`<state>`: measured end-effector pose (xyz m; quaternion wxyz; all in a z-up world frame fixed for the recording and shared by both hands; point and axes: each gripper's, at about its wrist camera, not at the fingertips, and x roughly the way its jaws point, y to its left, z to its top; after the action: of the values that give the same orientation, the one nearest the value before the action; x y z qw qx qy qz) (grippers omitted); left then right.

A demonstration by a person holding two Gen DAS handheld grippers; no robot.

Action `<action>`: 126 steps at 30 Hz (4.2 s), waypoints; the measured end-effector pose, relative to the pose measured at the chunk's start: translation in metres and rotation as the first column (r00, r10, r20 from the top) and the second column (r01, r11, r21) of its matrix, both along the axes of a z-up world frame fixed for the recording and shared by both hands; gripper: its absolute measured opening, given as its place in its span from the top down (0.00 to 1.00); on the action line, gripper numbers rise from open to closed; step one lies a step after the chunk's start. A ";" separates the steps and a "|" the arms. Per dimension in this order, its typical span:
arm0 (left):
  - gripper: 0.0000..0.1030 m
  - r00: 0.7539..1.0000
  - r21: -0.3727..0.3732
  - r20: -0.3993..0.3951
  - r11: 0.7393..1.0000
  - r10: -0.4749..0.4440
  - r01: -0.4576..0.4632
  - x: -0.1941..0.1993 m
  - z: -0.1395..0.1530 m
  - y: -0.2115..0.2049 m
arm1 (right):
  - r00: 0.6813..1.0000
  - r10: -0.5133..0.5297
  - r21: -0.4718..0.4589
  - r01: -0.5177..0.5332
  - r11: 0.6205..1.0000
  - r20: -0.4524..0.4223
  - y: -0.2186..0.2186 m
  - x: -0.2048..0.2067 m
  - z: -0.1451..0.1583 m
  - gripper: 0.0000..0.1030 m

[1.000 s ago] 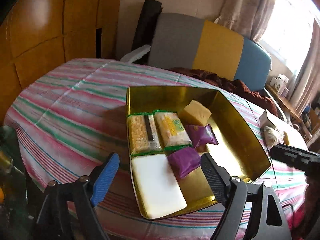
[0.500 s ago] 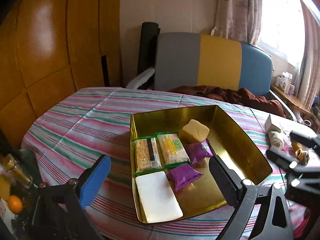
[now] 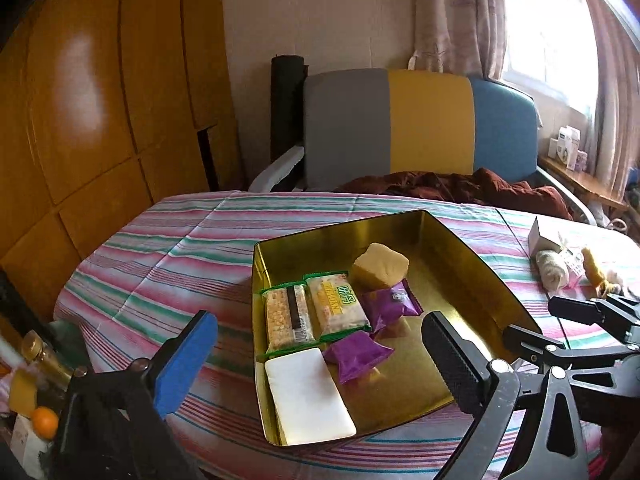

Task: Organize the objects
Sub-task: 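Move both grippers from the tray back toward the remaining items, then grasp the yellow knitted toy with the left gripper while the right grasps the white plastic bag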

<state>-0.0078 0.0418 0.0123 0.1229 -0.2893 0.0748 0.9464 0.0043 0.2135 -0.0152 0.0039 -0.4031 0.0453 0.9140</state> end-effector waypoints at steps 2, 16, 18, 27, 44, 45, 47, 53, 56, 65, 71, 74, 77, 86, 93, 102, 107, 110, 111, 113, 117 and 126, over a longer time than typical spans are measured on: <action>0.00 1.000 -0.013 -0.005 1.000 -0.007 0.007 0.000 0.000 0.003 | 1.000 -0.006 -0.005 0.006 1.000 0.003 0.004 0.001 -0.001 0.28; 0.00 0.996 -0.083 -0.027 0.993 -0.089 0.086 0.010 0.004 0.034 | 0.995 -0.097 -0.029 0.096 0.995 -0.011 0.050 0.010 0.005 0.28; 0.00 0.995 -0.091 -0.030 0.991 -0.099 0.096 0.012 0.004 0.038 | 0.993 -0.121 -0.023 0.121 0.992 -0.013 0.061 0.012 0.006 0.28; 0.00 0.989 -0.116 -0.028 0.983 -0.144 0.140 0.017 0.005 0.056 | 0.970 -0.245 -0.050 0.244 0.969 -0.007 0.124 0.022 0.012 0.28; 0.00 0.941 -0.107 0.044 0.935 -0.336 0.338 0.027 -0.007 0.112 | 0.742 -0.660 -0.239 0.666 0.706 0.117 0.332 0.087 -0.004 0.28; 0.00 0.937 -0.109 0.052 0.931 -0.345 0.348 0.027 -0.008 0.116 | 0.728 -0.673 -0.257 0.681 0.686 0.130 0.341 0.090 -0.009 0.28; 0.00 0.931 -0.107 0.066 0.925 -0.360 0.365 0.027 -0.009 0.122 | 0.694 -0.699 -0.294 0.714 0.636 0.173 0.353 0.095 -0.021 0.28; 0.00 0.908 -0.099 0.101 0.904 -0.407 0.416 0.028 -0.015 0.148 | 0.658 -0.696 -0.339 0.750 0.568 0.289 0.371 0.099 -0.045 0.28; 0.00 0.894 -0.089 0.120 0.893 -0.431 0.442 0.028 -0.017 0.163 | 0.658 -0.694 -0.325 0.751 0.575 0.291 0.368 0.098 -0.045 0.28; 0.01 0.801 -0.030 0.170 0.810 -0.574 0.586 0.025 -0.022 0.239 | 0.533 -0.820 -0.433 0.802 0.411 0.209 0.387 0.140 -0.034 0.27; 0.05 0.706 0.065 0.265 0.743 -0.656 0.666 0.013 -0.036 0.300 | 0.492 -0.851 -0.462 0.807 0.366 0.184 0.394 0.152 -0.030 0.26; 0.08 0.655 0.137 0.315 0.716 -0.686 0.684 0.008 -0.043 0.329 | 0.493 -0.850 -0.478 0.801 0.360 0.186 0.395 0.153 -0.030 0.26; 0.09 0.619 0.169 0.332 0.690 -0.712 0.704 0.008 -0.050 0.359 | 0.502 -0.845 -0.482 0.796 0.366 0.187 0.396 0.152 -0.031 0.26; 0.07 0.519 0.197 0.360 0.607 -0.775 0.770 0.020 -0.071 0.435 | 0.479 -0.865 -0.497 0.793 0.353 0.151 0.396 0.160 -0.025 0.26; 0.28 0.486 0.156 0.404 0.582 -0.775 0.798 0.031 -0.094 0.486 | 0.503 -0.850 -0.512 0.777 0.366 0.156 0.396 0.157 -0.028 0.26; 0.57 0.457 0.235 0.387 0.565 -0.801 0.791 0.035 -0.096 0.443 | 0.549 -0.812 -0.511 0.764 0.392 0.198 0.395 0.146 -0.036 0.26; 0.57 0.480 0.256 0.367 0.582 -0.797 0.771 0.033 -0.099 0.383 | 0.583 -0.770 -0.442 0.780 0.442 0.258 0.388 0.129 -0.042 0.26; 0.57 0.490 0.269 0.374 0.597 -0.788 0.756 0.033 -0.097 0.354 | 0.587 -0.756 -0.391 0.793 0.467 0.289 0.388 0.122 -0.041 0.26; 0.57 0.494 0.266 0.373 0.600 -0.785 0.754 0.032 -0.097 0.347 | 0.579 -0.762 -0.372 0.802 0.467 0.291 0.390 0.119 -0.039 0.26; 0.57 0.499 0.268 0.377 0.608 -0.780 0.748 0.030 -0.096 0.332 | 0.582 -0.762 -0.301 0.808 0.506 0.282 0.397 0.110 -0.032 0.26; 0.57 0.518 0.296 0.390 0.636 -0.761 0.712 0.022 -0.100 0.315 | 0.550 -0.789 -0.217 0.835 0.506 0.276 0.426 0.091 -0.028 0.26; 0.54 0.528 0.324 0.392 0.650 -0.754 0.688 0.021 -0.105 0.310 | 0.507 -0.797 -0.109 0.859 0.501 0.329 0.454 0.054 -0.064 0.19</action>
<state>0.0129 0.3518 -0.0927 0.5363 -0.4549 0.0922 0.7050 0.0581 0.6671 -0.0792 0.3972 -0.4329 0.3516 0.7288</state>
